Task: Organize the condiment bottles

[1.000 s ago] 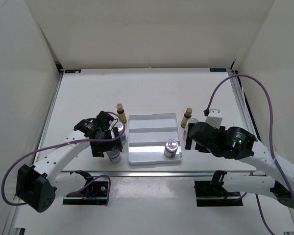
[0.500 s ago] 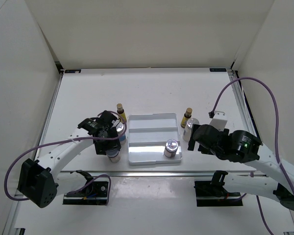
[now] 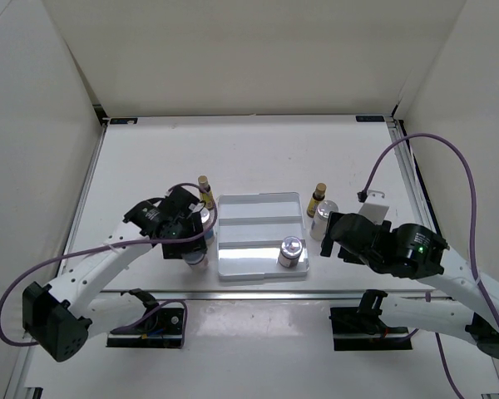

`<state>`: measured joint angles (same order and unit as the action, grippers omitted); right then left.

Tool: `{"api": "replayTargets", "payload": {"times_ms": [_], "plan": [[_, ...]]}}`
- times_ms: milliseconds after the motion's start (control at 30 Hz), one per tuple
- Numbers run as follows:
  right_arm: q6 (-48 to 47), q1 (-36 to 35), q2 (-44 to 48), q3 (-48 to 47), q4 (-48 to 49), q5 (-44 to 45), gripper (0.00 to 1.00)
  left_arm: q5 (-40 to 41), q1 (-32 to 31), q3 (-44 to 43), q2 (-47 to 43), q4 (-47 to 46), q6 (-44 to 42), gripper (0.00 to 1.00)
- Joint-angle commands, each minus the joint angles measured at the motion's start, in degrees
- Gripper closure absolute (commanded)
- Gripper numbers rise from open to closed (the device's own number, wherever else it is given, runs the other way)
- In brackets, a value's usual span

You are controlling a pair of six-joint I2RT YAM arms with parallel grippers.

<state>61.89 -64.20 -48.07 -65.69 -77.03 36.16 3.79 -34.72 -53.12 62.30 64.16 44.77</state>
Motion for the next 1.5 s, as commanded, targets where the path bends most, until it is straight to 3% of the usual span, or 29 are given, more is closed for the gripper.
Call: {"api": "replayTargets", "payload": {"times_ms": [0, 367, 667, 867, 1167, 1233, 1267, 1333, 1467], "plan": [[1.7, -0.1, 0.3, 0.7, -9.4, 2.4, 0.00, -1.0, -4.4, -7.4, 1.3, 0.4, -0.5, 0.89], [3.4, -0.1, 0.9, 0.1, -11.2, 2.4, 0.00, 4.6, -16.6, -17.1, 13.8, -0.4, 3.7, 0.89], [4.1, -0.1, 4.3, -0.4, -12.5, 2.9, 0.00, 5.3, -17.8, -17.7, 20.7, -6.4, 3.7, 0.89], [4.1, -0.1, 7.2, 0.7, -11.5, 1.7, 0.00, 4.7, -17.8, -17.7, 23.5, -8.6, 3.1, 0.81], [0.6, -0.1, 10.5, 0.7, -7.4, -1.8, 0.00, 3.1, -17.8, -16.7, 24.8, -8.6, 3.1, 0.46], [0.6, -0.1, 11.2, 0.7, -6.9, -1.8, 0.00, 2.4, -17.8, -16.7, 24.8, -8.6, 2.6, 0.31], [0.6, -0.1, 11.2, 1.3, -6.9, -1.8, 0.00, 2.4, -17.8, -16.7, 24.2, -8.6, 2.6, 0.14], [1.4, -0.1, 11.2, 1.3, -6.9, -1.8, 0.00, 1.8, -17.8, -17.3, 23.7, -8.6, 1.8, 0.00], [0.6, -0.1, 8.1, -1.4, -6.9, -3.6, 0.00, 1.1, -17.8, -21.0, 23.7, -7.9, 0.1, 0.00]]}}
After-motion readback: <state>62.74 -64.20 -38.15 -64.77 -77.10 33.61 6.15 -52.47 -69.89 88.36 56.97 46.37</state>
